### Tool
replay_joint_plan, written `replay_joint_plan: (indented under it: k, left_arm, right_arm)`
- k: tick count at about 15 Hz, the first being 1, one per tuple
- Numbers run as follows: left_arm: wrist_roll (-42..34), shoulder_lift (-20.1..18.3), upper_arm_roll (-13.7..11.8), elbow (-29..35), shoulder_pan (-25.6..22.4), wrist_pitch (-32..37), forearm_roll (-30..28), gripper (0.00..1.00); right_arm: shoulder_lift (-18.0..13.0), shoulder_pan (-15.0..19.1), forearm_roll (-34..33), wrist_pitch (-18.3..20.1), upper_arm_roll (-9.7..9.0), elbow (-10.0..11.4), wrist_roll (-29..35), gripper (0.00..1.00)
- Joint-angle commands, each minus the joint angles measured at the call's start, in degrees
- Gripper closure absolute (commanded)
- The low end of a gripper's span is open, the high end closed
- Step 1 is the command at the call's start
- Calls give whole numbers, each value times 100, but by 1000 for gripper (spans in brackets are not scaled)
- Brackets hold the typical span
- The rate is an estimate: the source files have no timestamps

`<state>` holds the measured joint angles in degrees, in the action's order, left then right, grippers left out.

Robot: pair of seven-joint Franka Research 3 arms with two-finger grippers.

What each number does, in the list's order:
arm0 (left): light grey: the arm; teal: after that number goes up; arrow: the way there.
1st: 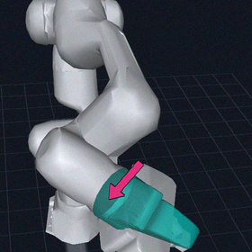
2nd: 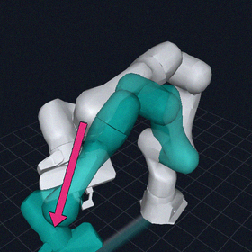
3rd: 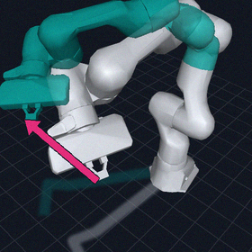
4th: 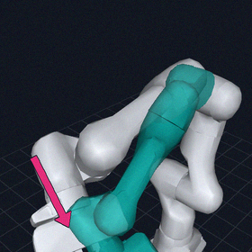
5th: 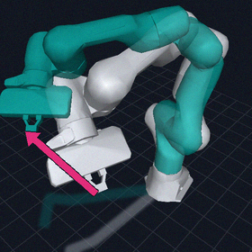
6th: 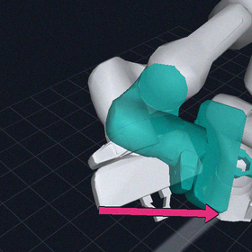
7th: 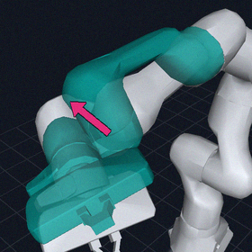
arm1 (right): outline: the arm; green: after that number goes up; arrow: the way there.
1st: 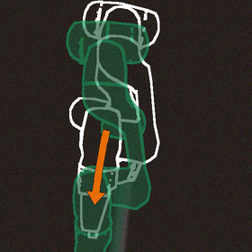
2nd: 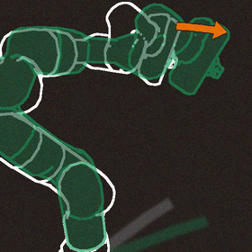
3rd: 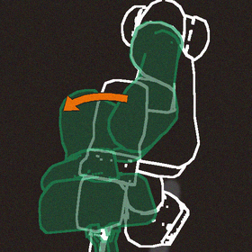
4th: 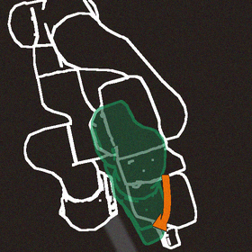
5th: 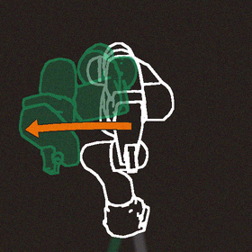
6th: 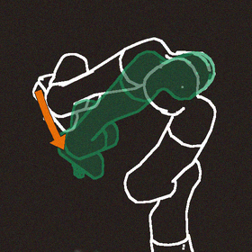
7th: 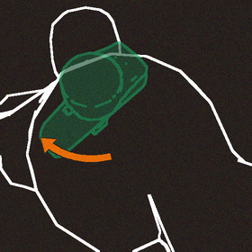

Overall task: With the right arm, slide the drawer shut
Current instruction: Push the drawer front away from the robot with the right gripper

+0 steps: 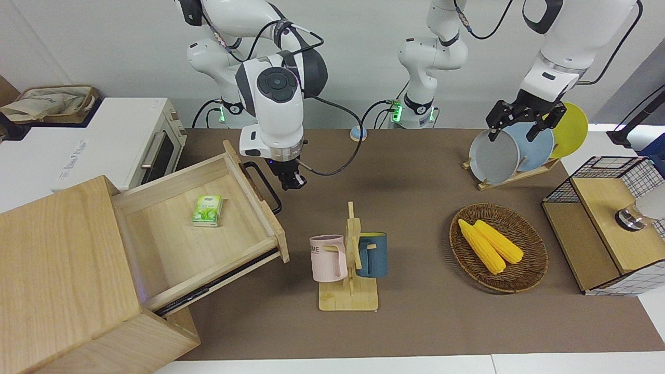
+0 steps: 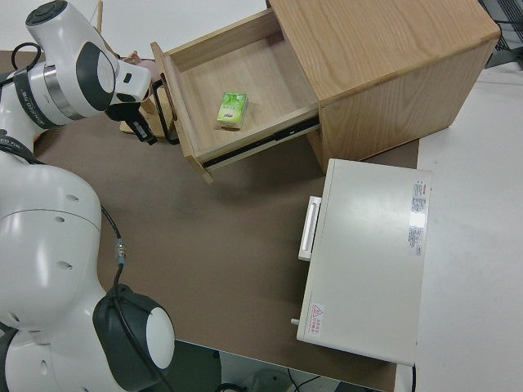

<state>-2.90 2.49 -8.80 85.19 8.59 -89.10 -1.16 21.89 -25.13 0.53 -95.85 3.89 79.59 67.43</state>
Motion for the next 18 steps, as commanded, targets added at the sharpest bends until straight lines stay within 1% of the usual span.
replay_joint_plan:
  k: [1, 7, 14, 18]
  left_arm:
    - [-44, 76, -96, -117, 99, -3, 72, 2]
    - [-44, 76, -96, -117, 99, -3, 63, 5]
    - [-44, 76, -96, -117, 99, -3, 71, 5]
    - [-44, 76, -96, -117, 99, -3, 71, 2]
  right_arm:
    - [-18, 201, 70, -346, -29, 136, 16, 1000]
    - [-27, 438, 88, -487, -2, 136, -423, 1000]
    - [-27, 772, 176, -496, 15, 127, -1020, 1000]
    - [-27, 1027, 193, -496, 15, 118, -1433, 1000]
